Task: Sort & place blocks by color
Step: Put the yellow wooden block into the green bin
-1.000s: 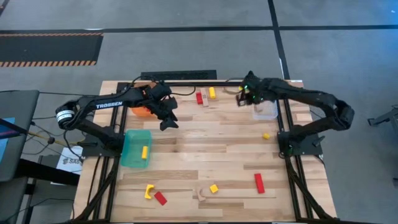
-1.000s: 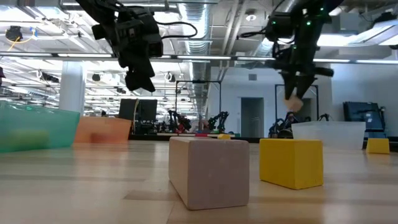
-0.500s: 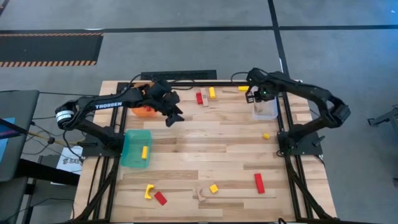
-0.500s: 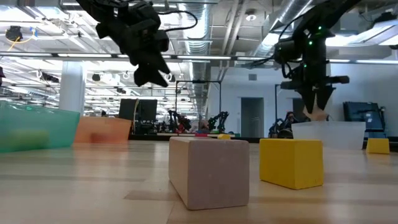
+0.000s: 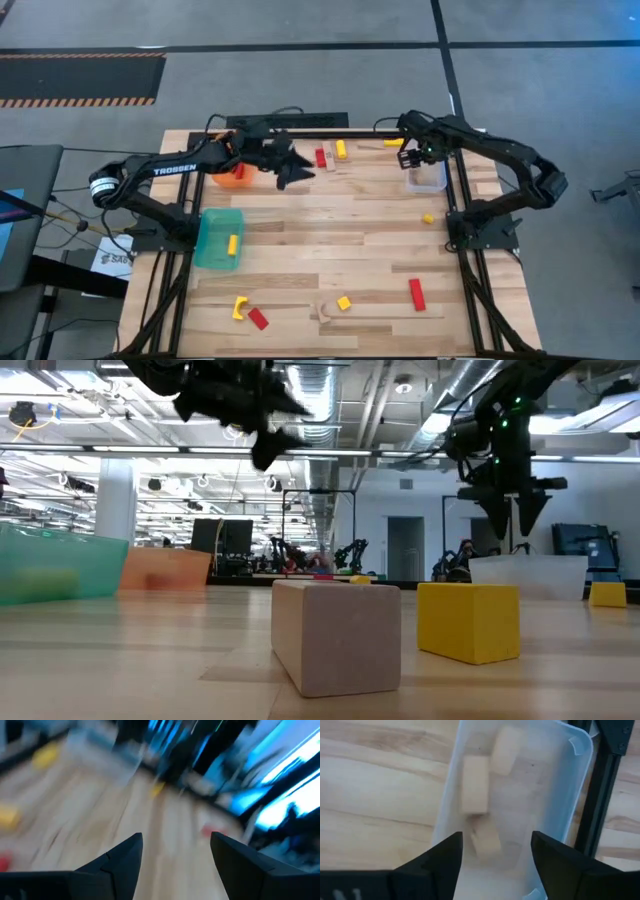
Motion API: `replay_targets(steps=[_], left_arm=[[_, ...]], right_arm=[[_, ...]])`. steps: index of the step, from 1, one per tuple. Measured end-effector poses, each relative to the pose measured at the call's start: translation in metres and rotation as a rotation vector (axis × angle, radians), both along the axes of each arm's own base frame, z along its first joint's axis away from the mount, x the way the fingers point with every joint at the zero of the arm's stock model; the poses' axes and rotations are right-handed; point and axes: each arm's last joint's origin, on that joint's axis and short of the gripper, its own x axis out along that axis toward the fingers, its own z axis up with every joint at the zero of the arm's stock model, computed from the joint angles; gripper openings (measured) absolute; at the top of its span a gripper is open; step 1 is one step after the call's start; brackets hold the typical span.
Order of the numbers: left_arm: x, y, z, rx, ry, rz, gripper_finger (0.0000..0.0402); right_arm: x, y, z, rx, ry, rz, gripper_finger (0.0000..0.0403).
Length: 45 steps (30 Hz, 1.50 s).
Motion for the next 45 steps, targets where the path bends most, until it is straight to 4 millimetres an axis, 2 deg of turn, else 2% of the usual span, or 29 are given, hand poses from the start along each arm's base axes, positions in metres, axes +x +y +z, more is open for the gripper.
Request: replay_targets(steps=[3,7,11,17,25,34,39,45], left_arm=[[0.003,0.003,0.015,0.012,-0.146,0.029,0.0222],[0.001,0.012,0.027,0.060,-0.257,0.066,0.0222],[-0.007,0.021,0.029,0.108,-0.252,0.099,0.0222],[-0.009,0.029,0.016,0.139,-0.130,0.220,0.0222],[-0.014,0.034,0.001,0.409,0.085,0.354,0.0222],[-0.018,0.033,-0.010,0.384,0.210,0.374,0.0222],[-0.020,0.032,-0.014,0.371,0.263,0.361,0.0222],[-0.022,0.031,-0.019,0.355,0.309,0.349,0.0222]], right_arm=[[0.004,0.014,0.008,0.023,-0.070,0.023,0.0254],[0.016,0.050,0.015,0.151,-0.137,0.128,0.0254],[0.028,0.086,0.013,0.229,-0.085,0.165,0.0252],[0.035,0.114,0.001,0.271,-0.024,0.150,0.0240],[0.021,0.132,-0.027,0.351,0.067,0.049,0.0226],[0.005,0.138,-0.054,0.346,0.158,0.009,0.0228],[0.001,0.135,-0.068,0.325,0.179,0.166,0.0228],[0.002,0.133,-0.068,0.289,0.220,0.361,0.0227]])
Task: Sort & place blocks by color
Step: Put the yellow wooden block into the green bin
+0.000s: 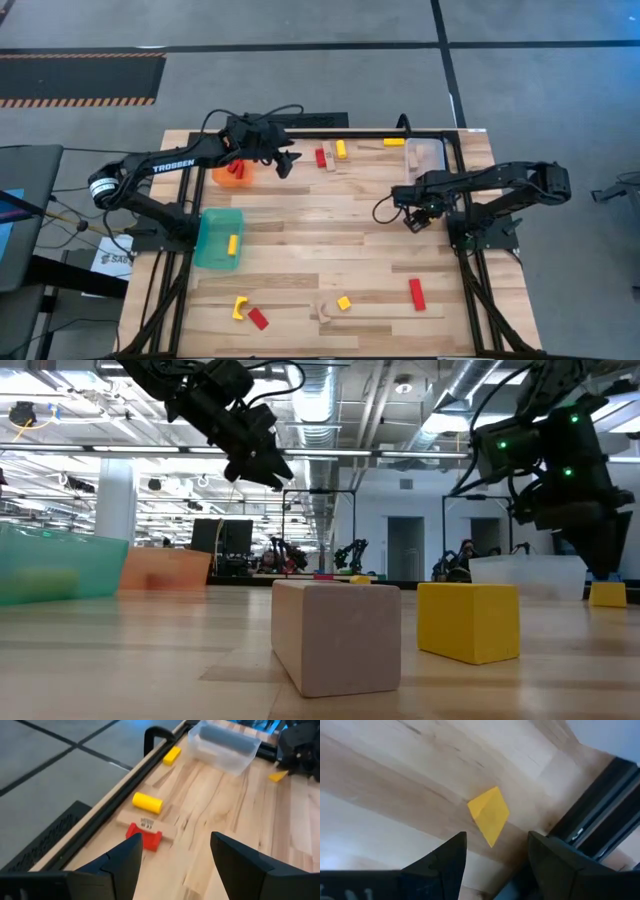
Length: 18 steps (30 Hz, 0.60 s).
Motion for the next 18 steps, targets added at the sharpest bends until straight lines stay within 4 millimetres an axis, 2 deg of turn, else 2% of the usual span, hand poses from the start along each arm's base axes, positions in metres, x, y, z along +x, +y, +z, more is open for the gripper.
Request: replay_targets(steps=[10,18], left_arm=[[-0.001,-0.001,-0.002,-0.018,0.022,0.002,0.0222],[-0.001,-0.001,-0.002,-0.021,0.019,0.005,0.0222]], right_arm=[[0.006,-0.008,-0.004,0.021,-0.067,0.113,0.0211],[-0.010,-0.008,-0.023,0.070,-0.020,0.104,0.0192]])
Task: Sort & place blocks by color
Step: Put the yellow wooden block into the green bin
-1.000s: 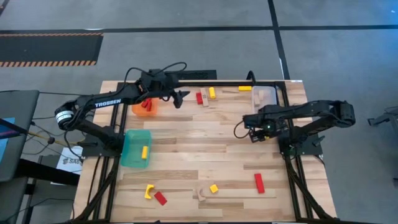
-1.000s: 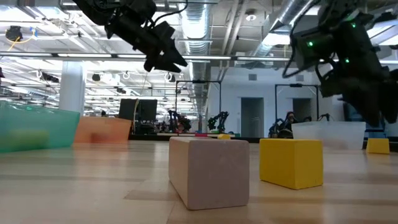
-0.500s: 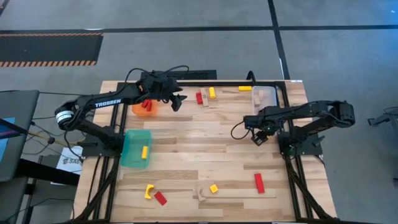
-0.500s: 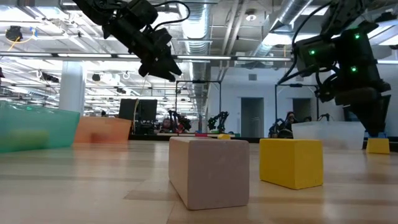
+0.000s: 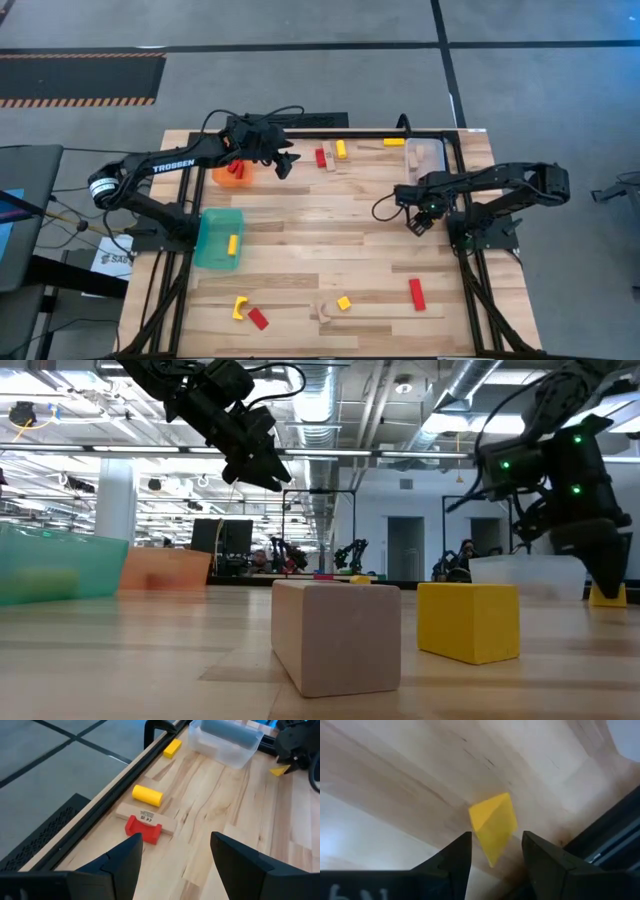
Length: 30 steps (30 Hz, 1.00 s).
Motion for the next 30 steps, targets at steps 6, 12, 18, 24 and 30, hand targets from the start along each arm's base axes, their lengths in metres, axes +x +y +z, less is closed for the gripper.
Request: replay_targets(steps=[6,12,18,24,30], left_arm=[[0.000,0.000,0.000,0.003,0.001,-0.002,0.0222],[0.000,0.000,0.000,0.004,0.001,-0.003,0.0222],[0.000,0.000,0.000,0.005,0.001,-0.003,0.0222],[0.001,0.001,0.002,0.008,-0.018,0.002,0.0222],[0.003,-0.002,0.002,-0.238,-0.129,0.062,0.0222]], right_arm=[[-0.001,0.000,-0.004,-0.003,-0.013,0.002,0.0179],[0.003,-0.001,-0.004,-0.006,-0.054,0.002,0.0151],[0.005,0.000,-0.004,0.006,-0.071,-0.001,0.0107],[0.006,0.000,-0.004,0.003,-0.078,-0.014,0.0053],[0.013,0.006,0.002,-0.008,-0.107,0.010,0.0014]])
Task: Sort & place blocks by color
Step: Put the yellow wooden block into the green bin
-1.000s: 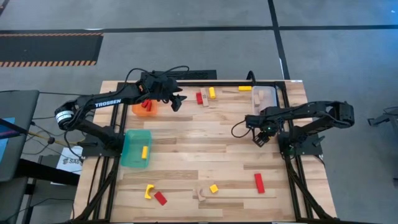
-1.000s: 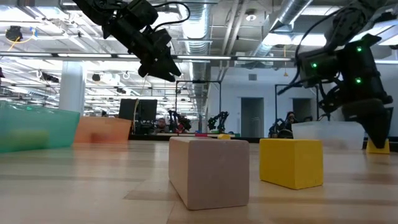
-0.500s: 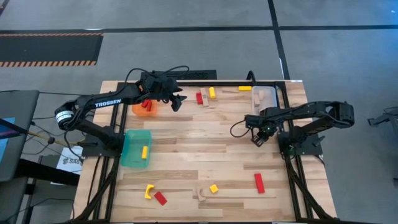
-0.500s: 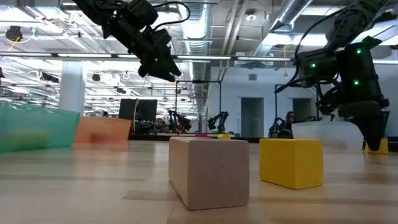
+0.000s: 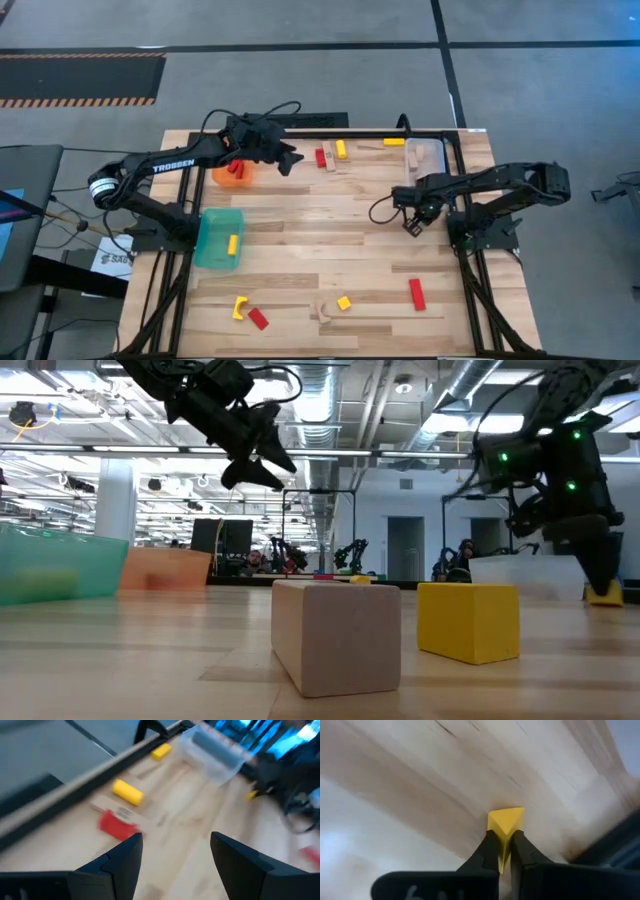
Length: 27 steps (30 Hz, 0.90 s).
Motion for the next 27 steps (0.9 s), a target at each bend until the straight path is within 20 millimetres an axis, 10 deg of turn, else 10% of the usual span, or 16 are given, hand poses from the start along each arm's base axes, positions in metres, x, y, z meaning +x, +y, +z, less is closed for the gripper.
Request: replay_targets(steps=[11,27], left_arm=[[-0.003,-0.008,0.006,-0.142,-0.071,-0.167,0.0222],[-0.076,-0.023,0.056,0.045,-0.022,0.137,0.0222]], right_arm=[[0.051,0.017,0.046,-0.036,-0.312,0.074,0.0001],[0.167,0.012,0.091,-0.192,-1.452,0.273,0.0001]])
